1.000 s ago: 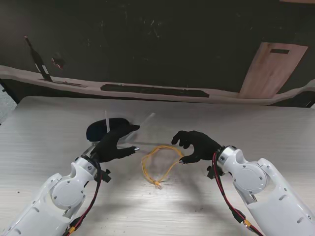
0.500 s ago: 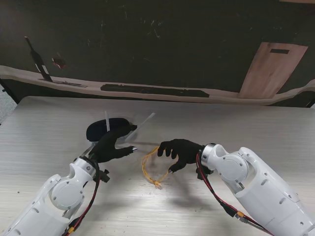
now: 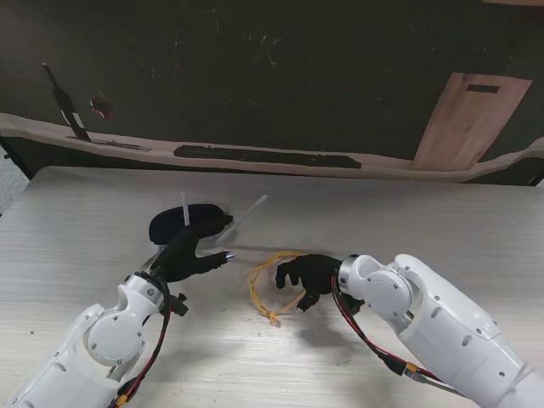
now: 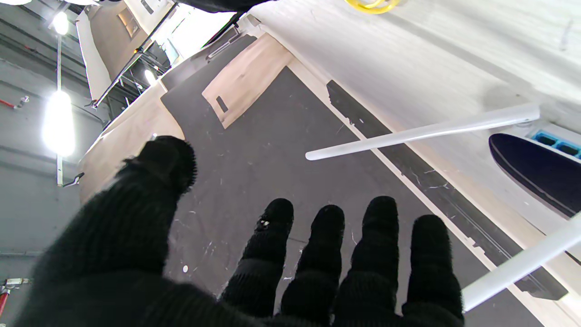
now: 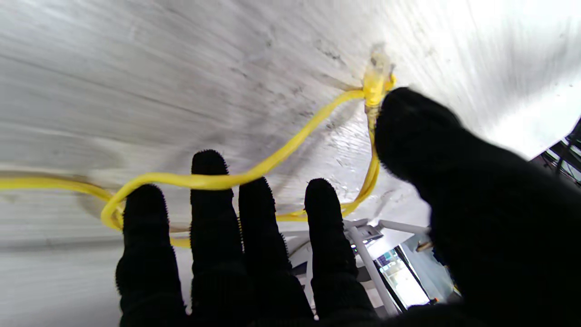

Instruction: Untangle the Ethernet cable and plug it into the router

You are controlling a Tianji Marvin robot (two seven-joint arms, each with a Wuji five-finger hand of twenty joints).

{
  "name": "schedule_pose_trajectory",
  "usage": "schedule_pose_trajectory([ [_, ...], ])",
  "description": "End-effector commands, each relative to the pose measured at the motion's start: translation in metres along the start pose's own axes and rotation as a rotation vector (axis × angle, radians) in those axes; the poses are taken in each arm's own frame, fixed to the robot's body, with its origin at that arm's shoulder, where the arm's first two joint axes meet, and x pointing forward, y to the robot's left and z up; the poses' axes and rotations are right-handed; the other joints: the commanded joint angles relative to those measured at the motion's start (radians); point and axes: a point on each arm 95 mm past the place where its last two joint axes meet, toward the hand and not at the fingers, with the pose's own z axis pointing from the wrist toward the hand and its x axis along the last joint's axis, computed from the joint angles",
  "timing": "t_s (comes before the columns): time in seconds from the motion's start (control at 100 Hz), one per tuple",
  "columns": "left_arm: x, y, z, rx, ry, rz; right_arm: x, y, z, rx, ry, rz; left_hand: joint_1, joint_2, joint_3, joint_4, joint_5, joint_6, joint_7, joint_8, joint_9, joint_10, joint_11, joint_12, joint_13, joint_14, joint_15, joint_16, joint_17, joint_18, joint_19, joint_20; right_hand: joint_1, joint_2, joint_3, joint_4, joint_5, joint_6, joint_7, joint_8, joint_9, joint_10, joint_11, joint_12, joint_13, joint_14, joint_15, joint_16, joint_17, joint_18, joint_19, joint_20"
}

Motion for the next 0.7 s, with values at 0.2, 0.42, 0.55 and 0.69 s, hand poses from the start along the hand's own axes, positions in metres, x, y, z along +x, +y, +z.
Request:
schedule_pose_trajectory([
  [0.2,0.002,0.003,-0.001,-0.012,-0.008,-0.013,-0.007,-0.013,0.007,0.036,-0.024,-0.040,-0.008,0.045,-0.018,0.036,-0.021,-0.012,-0.019,-0.011,-0.009,-0.008,-0.011,-0.017,-0.011,0.020,0.001,0.011,-0.015,0.002,-0.011,0.020,0.049,-0.001,0.056,0.024,0.021,0.005,0.036,0.014,0.081,-0.025,0.062,0.022,0.108,-0.011,0.166,0.064,0.066,0.050,0.442,0.064],
  [0.42,0.002,0.003,-0.001,-0.009,-0.013,-0.019,-0.008,-0.016,0.009,0.017,-0.047,-0.092,-0.008,0.059,-0.026,0.039,-0.018,-0.014,-0.018,-0.011,-0.006,-0.007,-0.011,-0.017,-0.009,0.024,0.003,0.013,-0.015,0.003,-0.008,0.021,0.155,0.039,0.103,0.039,0.051,0.031,0.058,0.026,0.192,-0.001,0.135,0.046,0.344,-0.037,0.548,0.158,0.348,0.003,0.912,0.092],
  [0.55,0.002,0.003,-0.001,-0.014,-0.014,-0.021,-0.007,-0.016,0.012,-0.006,-0.058,-0.119,-0.009,0.067,-0.031,0.041,-0.018,-0.015,-0.019,-0.011,-0.006,-0.005,-0.012,-0.017,-0.010,0.026,0.004,0.013,-0.016,0.003,-0.007,0.021,0.288,0.122,0.071,-0.074,0.112,0.073,0.057,0.027,0.316,0.035,0.165,0.000,0.522,-0.088,0.739,0.141,0.575,-0.035,1.117,0.066],
  [0.69,0.002,0.003,-0.001,-0.013,-0.014,-0.023,-0.006,-0.014,0.017,-0.056,-0.066,-0.130,-0.009,0.073,-0.037,0.043,-0.018,-0.014,-0.020,-0.012,-0.004,-0.006,-0.011,-0.017,-0.009,0.027,0.005,0.014,-0.015,0.003,-0.006,0.021,0.328,0.288,0.051,-0.056,0.217,0.117,0.159,-0.182,0.484,0.078,0.191,-0.032,0.578,-0.150,0.974,0.208,0.767,-0.086,1.305,0.017],
])
